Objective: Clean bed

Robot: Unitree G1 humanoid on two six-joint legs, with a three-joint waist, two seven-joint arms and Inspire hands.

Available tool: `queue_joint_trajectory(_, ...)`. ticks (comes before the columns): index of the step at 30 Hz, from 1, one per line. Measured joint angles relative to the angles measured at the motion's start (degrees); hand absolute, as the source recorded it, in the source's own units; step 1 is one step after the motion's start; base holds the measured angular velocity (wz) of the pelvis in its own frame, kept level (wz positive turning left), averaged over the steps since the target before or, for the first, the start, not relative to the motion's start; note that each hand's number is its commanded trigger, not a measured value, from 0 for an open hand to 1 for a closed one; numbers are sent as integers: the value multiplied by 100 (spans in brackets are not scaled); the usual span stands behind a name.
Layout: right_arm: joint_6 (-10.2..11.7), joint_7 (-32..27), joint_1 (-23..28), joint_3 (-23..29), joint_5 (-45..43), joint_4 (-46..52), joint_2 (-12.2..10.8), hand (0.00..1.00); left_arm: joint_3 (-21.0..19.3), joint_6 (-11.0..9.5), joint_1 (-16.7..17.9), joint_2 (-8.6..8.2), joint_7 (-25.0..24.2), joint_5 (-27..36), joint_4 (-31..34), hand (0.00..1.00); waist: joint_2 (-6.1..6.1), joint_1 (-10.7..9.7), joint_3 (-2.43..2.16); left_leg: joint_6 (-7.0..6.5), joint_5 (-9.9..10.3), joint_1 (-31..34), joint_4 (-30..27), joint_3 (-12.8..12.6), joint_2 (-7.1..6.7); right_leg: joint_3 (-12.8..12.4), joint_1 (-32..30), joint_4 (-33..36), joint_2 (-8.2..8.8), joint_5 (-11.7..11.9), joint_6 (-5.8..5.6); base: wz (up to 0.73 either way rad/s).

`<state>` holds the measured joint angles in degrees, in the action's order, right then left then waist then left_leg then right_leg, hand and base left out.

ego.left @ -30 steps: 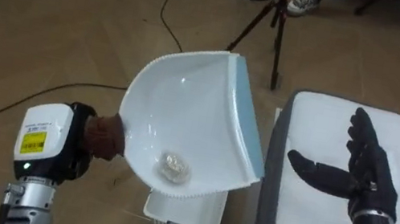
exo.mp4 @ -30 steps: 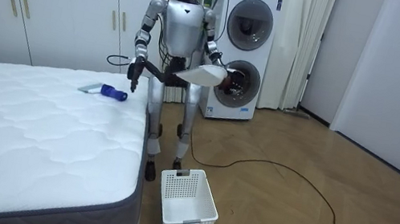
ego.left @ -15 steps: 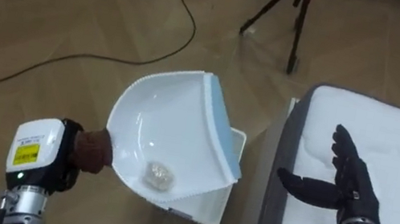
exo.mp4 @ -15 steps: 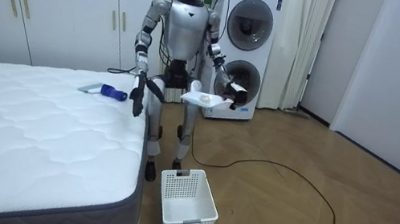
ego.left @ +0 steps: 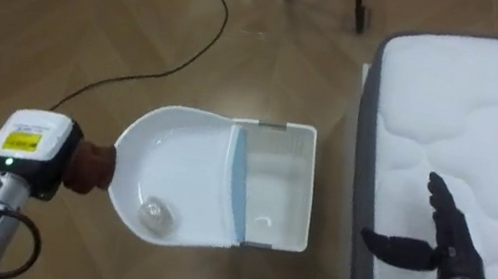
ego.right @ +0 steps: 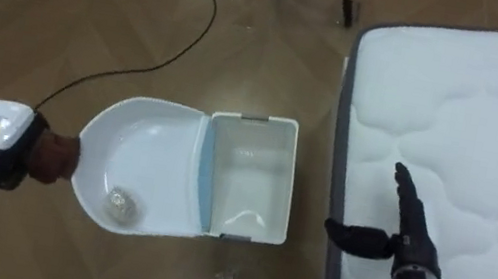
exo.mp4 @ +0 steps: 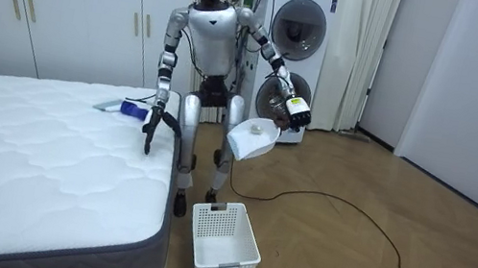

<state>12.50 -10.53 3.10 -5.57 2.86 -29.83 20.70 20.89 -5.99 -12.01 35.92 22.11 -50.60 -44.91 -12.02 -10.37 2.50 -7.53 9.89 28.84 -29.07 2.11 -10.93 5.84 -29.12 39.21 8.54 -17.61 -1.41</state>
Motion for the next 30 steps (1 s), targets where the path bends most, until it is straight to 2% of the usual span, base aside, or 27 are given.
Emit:
queue_joint_trajectory(1, 43, 4, -23, -7, -80, -26, 36, 0, 76, 6, -48, 104, -104, 12, -16, 100, -68, -29, 2, -4, 1, -4, 19, -119, -1, -101, -86, 103, 21, -18, -1, -33)
queue_joint_trajectory(3, 127, 6, -118, -63, -150, -19, 45, 0, 132, 50, -99, 201, -271, 43, -37, 100, -164, -76, 6, -8, 3, -16, 38, -241, 12, -118, -149, 177, 50, -38, 20, -35)
queue_joint_trajectory(6, 121, 17, -269, -208, -141, -48, 56, 0, 213, 63, -155, 342, -485, 43, -94, 100, -221, -202, 6, 7, 6, -64, 129, -360, 21, -204, -193, 205, 61, -99, 64, -15)
queue_joint_trajectory(10, 118, 74, -323, -228, -106, -33, 179, 0, 273, 74, -383, 359, -733, 40, -432, 100, -307, -224, 5, -2, -2, -60, 130, -543, 52, -265, -299, 339, 89, -163, 89, -2)
queue_joint_trajectory(12, 118, 78, -343, -225, -140, 10, 267, 0, 313, 130, -475, 426, -824, 41, -616, 100, -405, -295, 13, -5, 2, -47, 153, -880, 159, -270, -336, 379, 138, -199, 93, 13)
queue_joint_trajectory(13, 118, 78, -338, -225, -162, 17, 263, 0, 331, 166, -475, 517, -891, 43, -626, 100, -422, -352, 15, -16, 9, -52, 163, -1083, 215, -280, -358, 424, 145, -226, 86, 16)
queue_joint_trajectory(15, 120, 77, -291, -203, -172, 134, 259, 0, 366, 210, -476, 645, -944, 43, -653, 100, -449, -388, 26, -50, 36, -55, 175, -1227, 239, -338, -411, 487, 130, -269, 83, -1)
queue_joint_trajectory(16, 118, 76, -311, -204, -192, 189, 261, 0, 365, 231, -476, 692, -987, 49, -714, 100, -501, -381, 47, -50, 52, -52, 182, -1279, 260, -395, -441, 492, 107, -269, 83, -17)
queue_joint_trajectory(18, 114, 70, -319, -207, -251, 290, 259, 0, 368, 251, -483, 800, -1113, 48, -731, 100, -569, -400, 52, -51, 64, -20, 178, -1312, 242, -419, -513, 560, 115, -288, 81, -12)
queue_joint_trajectory(19, 108, 56, -316, -208, -290, 333, 259, 0, 392, 325, -522, 857, -1168, 50, -735, 100, -614, -433, 51, -52, 65, -1, 177, -1319, 233, -426, -542, 585, 121, -297, 82, 0)
queue_joint_trajectory(24, -2, -18, -320, -226, -329, 506, 276, 0, 416, 636, -662, 1088, -1407, 149, -762, 100, -635, -443, 51, -44, 78, 58, 133, -1455, 222, -568, -708, 772, 131, -363, 113, -6)
queue_joint_trajectory(27, -99, -39, -291, -231, -310, 609, 286, 0, 416, 642, -771, 1183, -1573, 162, -810, 100, -677, -398, 45, -39, 80, 59, 126, -1455, 250, -564, -705, 771, 124, -373, 129, -1)
queue_joint_trajectory(30, -99, -86, -278, -227, -315, 615, 339, 0, 414, 643, -798, 1284, -1727, 162, -821, 100, -715, -359, 42, -31, 84, 62, 123, -1457, 259, -564, -707, 763, 111, -373, 130, 0)
